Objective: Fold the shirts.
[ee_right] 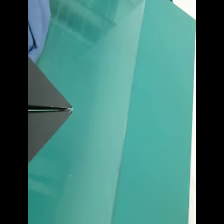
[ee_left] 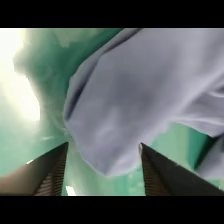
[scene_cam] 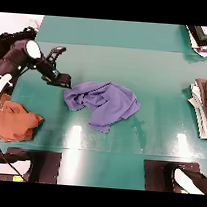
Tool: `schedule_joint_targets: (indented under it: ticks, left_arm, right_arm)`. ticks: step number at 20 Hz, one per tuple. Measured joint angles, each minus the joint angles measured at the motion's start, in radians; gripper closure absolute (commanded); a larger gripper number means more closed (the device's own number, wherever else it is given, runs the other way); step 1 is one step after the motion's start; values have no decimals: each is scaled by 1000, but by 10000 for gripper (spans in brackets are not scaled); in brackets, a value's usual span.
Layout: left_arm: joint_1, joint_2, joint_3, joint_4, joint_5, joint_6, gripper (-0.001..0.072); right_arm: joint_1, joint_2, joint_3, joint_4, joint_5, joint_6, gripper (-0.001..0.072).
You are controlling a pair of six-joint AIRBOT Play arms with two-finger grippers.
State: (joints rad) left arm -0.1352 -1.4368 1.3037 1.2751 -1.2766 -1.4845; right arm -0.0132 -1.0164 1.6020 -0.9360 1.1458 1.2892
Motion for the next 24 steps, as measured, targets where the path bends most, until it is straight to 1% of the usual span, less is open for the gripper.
schedule_joint_targets:
  ticks: [2, 6, 7, 9, 10, 15, 16, 17, 18, 19, 21, 24]
  left_arm:
    - [44, -6, -63, -41, 47, 0, 179]
    - [78, -29, -135, -127, 112, 13, 180]
    - [82, -35, -146, -145, 126, 16, 206]
    - [86, -45, -159, -183, 161, 20, 628]
    - [88, -47, -161, -198, 174, 21, 684]
    - [92, -40, -109, -234, 207, 26, 684]
    - [92, -34, -86, -238, 210, 26, 684]
    - [93, -28, -63, -240, 212, 27, 684]
    - [93, -24, -41, -241, 212, 26, 684]
    - [93, -21, -21, -242, 212, 27, 684]
    - [93, -18, 4, -246, 211, 27, 684]
    - [93, -16, 20, -246, 209, 27, 684]
  right_arm:
    - [0, 0, -21, 0, 1, 0, 694]
    - [0, 0, -68, 1, 2, 0, 694]
    - [0, 0, -80, 1, 2, 0, 694]
    - [0, 0, -103, 1, 2, 0, 694]
    - [0, 0, -118, 0, 6, 0, 694]
    - [0, 0, -262, -7, 67, 0, 691]
    - [0, 0, -314, -8, 79, 0, 678]
    - [0, -1, -368, -9, 83, 0, 508]
    - [0, -1, -433, -9, 86, 0, 295]
    - [1, -4, -498, -7, 84, 0, 252]
    - [12, -26, -628, 6, 69, 0, 260]
    - [58, -109, -776, 54, 26, 0, 263]
